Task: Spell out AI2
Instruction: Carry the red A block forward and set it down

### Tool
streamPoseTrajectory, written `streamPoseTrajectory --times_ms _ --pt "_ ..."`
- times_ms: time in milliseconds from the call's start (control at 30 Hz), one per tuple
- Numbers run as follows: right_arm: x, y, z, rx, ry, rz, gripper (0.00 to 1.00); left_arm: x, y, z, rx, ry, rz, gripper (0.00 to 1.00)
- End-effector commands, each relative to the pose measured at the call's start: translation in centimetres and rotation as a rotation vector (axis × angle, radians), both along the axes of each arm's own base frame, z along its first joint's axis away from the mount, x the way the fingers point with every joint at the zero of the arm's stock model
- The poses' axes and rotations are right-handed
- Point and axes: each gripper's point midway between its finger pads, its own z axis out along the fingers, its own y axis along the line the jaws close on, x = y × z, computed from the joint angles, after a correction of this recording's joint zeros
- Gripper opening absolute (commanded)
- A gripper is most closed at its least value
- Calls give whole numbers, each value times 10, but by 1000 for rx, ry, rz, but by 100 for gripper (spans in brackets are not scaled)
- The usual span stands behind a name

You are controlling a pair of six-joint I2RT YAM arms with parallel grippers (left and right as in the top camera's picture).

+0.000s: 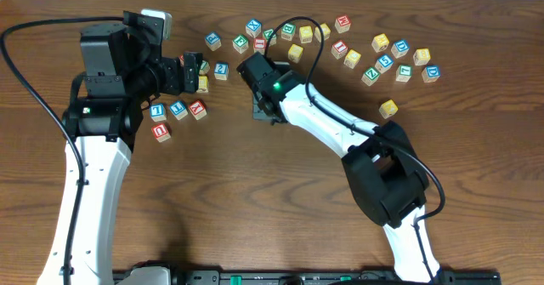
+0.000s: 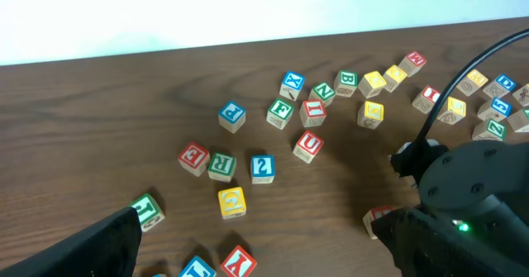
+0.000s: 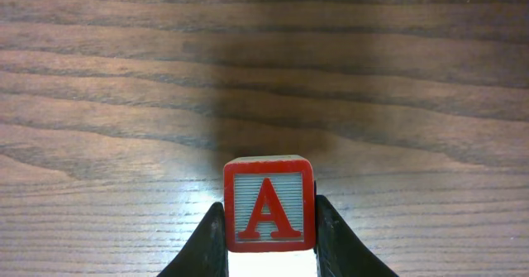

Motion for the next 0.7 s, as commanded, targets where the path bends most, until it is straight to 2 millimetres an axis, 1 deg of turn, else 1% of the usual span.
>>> streamPoseTrajectory --times_ms 0,233,333,400,467,667 --pt "-1 -4 -12 -30 -2 -26 19 3 0 13 -7 -28 4 98" --pt "-1 -5 -23 -41 11 -25 21 3 0 13 -7 -28 4 98" --pt "-1 -5 -23 -41 11 -25 25 3 0 13 -7 -28 4 98" --pt "-2 -5 -23 -42 11 -25 31 3 0 13 -7 -28 4 97" --pt "-2 -5 -23 -41 11 -24 34 3 0 13 -6 -28 4 98" --pt "0 -3 -21 -37 8 -18 38 3 0 13 -6 -28 4 98"
